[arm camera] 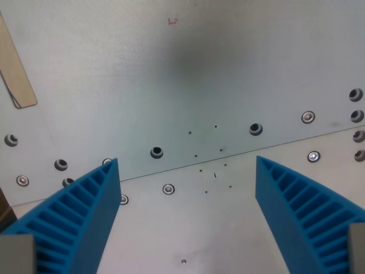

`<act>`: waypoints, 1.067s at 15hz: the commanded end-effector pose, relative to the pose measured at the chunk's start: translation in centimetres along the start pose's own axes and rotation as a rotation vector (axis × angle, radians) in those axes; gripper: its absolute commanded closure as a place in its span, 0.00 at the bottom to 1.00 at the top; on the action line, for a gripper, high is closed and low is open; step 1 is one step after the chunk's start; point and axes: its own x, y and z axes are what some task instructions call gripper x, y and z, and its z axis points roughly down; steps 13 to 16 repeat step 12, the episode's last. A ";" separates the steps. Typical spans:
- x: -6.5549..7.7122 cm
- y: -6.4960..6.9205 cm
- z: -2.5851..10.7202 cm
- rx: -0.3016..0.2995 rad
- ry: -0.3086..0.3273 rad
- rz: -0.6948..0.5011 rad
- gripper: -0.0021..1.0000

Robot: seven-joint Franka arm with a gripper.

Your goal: Move in base negative z

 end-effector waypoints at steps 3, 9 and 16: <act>0.0 0.0 1.3 0.001 0.005 0.000 0.00; 0.2 -0.1 4.3 0.001 0.005 0.000 0.00; 0.3 -0.1 5.8 0.001 0.005 0.000 0.00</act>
